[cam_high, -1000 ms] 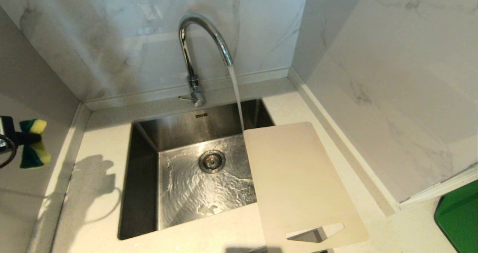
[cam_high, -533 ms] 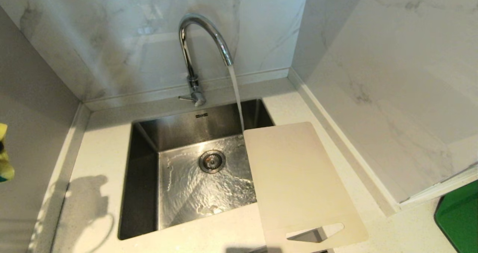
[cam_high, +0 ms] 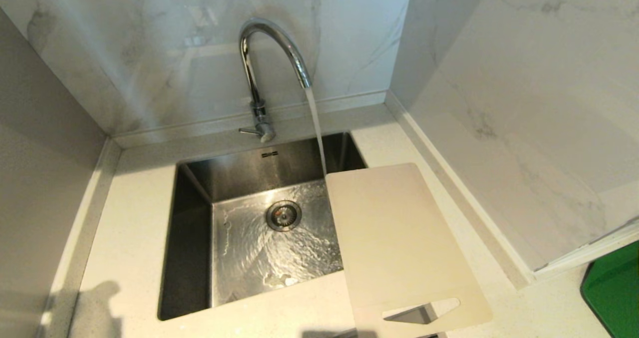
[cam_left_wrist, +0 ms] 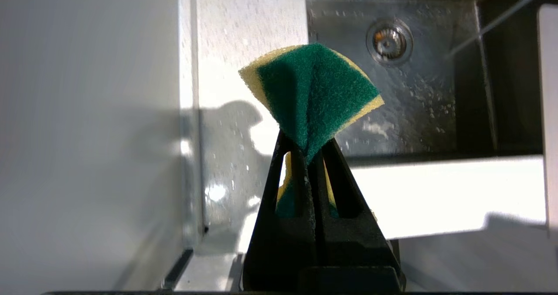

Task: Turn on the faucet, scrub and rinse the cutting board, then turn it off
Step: Pick up the cutting board

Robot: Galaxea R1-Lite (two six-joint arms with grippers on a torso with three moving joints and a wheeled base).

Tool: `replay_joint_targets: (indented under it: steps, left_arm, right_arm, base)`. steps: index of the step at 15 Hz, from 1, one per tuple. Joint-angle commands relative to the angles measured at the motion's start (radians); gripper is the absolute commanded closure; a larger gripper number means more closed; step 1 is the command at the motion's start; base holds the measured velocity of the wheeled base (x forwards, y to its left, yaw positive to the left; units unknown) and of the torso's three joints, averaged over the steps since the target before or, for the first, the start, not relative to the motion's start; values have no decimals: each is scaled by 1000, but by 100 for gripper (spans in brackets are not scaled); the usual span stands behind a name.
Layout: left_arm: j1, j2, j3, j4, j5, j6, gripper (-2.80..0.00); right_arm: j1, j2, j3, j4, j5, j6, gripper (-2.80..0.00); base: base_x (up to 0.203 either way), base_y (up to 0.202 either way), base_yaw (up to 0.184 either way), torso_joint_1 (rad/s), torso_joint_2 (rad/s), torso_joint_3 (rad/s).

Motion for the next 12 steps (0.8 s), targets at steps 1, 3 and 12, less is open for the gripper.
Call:
replay_joint_targets:
  steps: [1,3,12]
  left_arm:
    - [-12,-114,91,-9,-24,5,0]
    - [-71,-139,146,-17,-54,32,0]
    - [-202,-377,349,-65,-48,46,0]
  right_arm:
    - [1,0,0,0,0,0,0]
    - [1,0,0,0,0,0,0]
    - [1,0,0,0,0,0,0]
  base:
    - [0,0,0,0,0,0]
    - [0,0,0,0,0,0]
    - [0,0,0,0,0,0]
